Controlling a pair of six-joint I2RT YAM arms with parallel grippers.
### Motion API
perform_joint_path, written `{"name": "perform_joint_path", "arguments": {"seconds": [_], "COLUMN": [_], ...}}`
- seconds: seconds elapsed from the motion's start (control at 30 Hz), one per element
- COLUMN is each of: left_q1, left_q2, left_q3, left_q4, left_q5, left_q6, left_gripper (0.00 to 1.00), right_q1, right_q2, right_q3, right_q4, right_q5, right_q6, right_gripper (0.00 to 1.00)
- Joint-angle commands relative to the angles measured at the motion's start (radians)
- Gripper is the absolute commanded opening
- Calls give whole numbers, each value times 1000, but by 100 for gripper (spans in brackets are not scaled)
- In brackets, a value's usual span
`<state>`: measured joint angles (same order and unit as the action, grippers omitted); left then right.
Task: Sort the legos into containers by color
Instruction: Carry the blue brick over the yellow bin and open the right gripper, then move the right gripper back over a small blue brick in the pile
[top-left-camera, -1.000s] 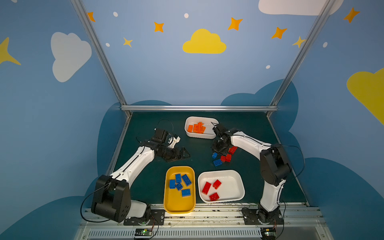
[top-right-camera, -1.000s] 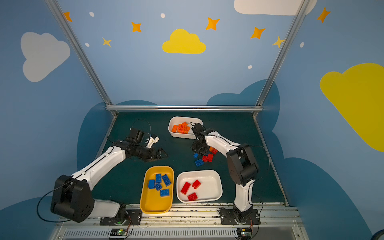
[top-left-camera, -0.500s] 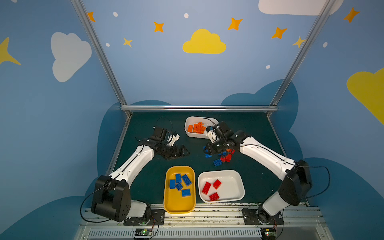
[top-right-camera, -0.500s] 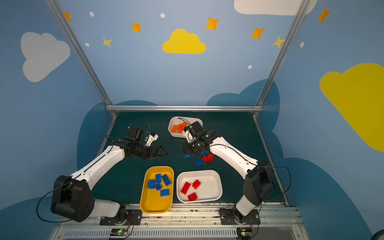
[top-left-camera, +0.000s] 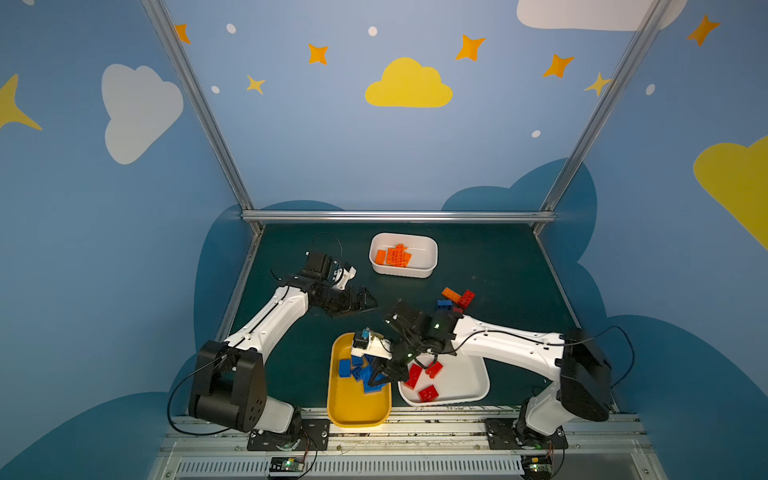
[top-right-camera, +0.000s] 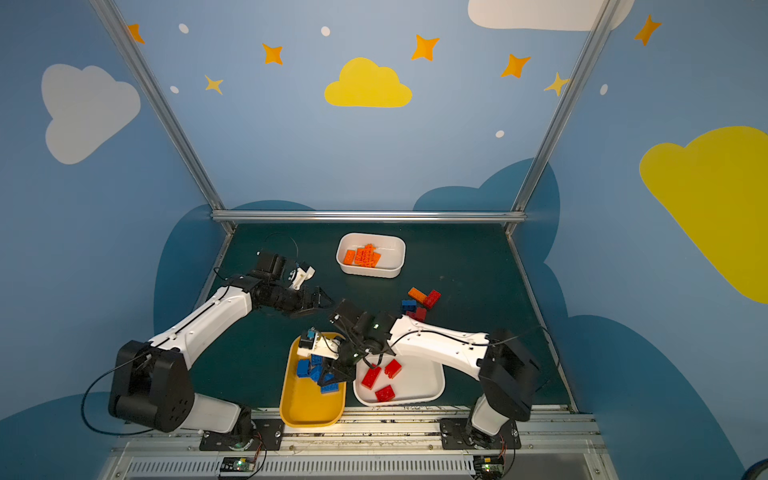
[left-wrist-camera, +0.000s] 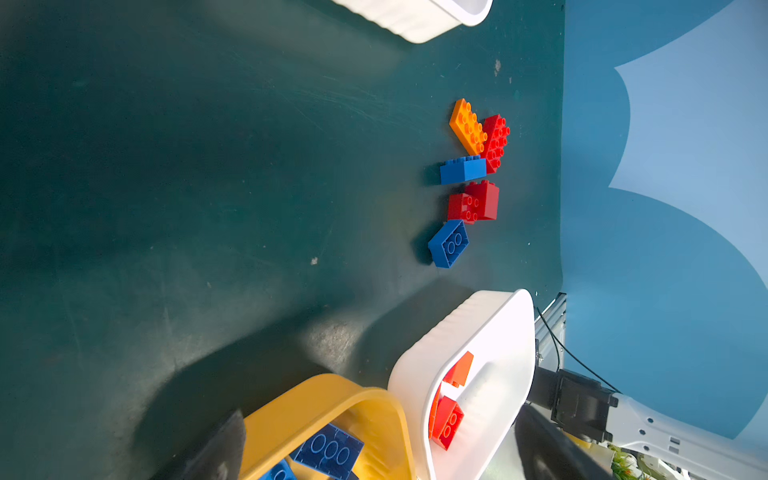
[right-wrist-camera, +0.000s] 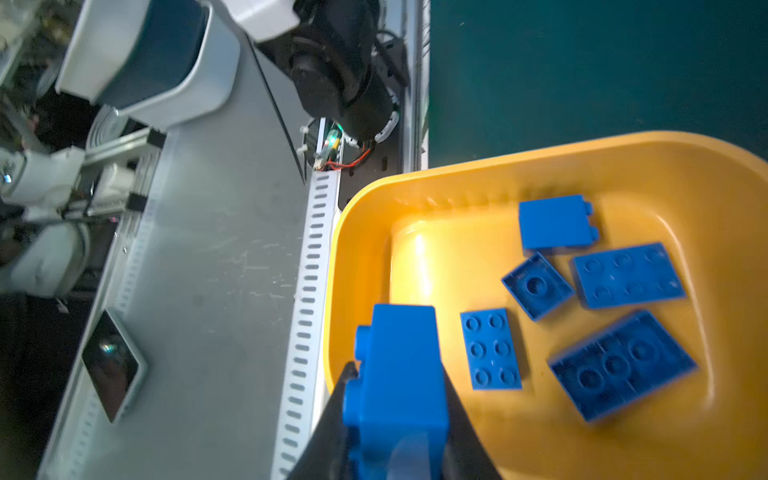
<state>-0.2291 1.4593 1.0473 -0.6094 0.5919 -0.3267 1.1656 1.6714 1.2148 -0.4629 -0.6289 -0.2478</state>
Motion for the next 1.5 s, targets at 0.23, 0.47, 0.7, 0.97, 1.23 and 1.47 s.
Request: {"name": "perform_joint_path", "arguments": {"seconds": [0.23, 0.47, 0.7, 0.97, 1.23, 1.47], "left_q1": [4, 4, 2, -4, -12, -15], "left_q2": [16, 39, 53, 39, 21, 21], "left_q3": [20, 39, 77, 72, 58, 54], "left_q4": [10, 13, -14, -41, -52, -49], "left_q5": [12, 19, 32, 37, 28, 28], "left_q6": [-6, -4, 9, 11, 5, -1], "left_gripper": [100, 100, 100, 100, 100, 100], "right_q1": [56, 43, -70, -365, -612, -629], "right_q2": [211, 198, -30, -280, -231, -90], "right_q3": [119, 115, 27, -104, -14, 51], "right_q4": [81, 102, -57, -310, -363, -403], "right_q5": [87, 79, 110, 220, 322, 386], "right_q6": [-158, -110, -12, -20, 428, 1116], "right_gripper": [21, 49, 52, 55, 56, 57]}}
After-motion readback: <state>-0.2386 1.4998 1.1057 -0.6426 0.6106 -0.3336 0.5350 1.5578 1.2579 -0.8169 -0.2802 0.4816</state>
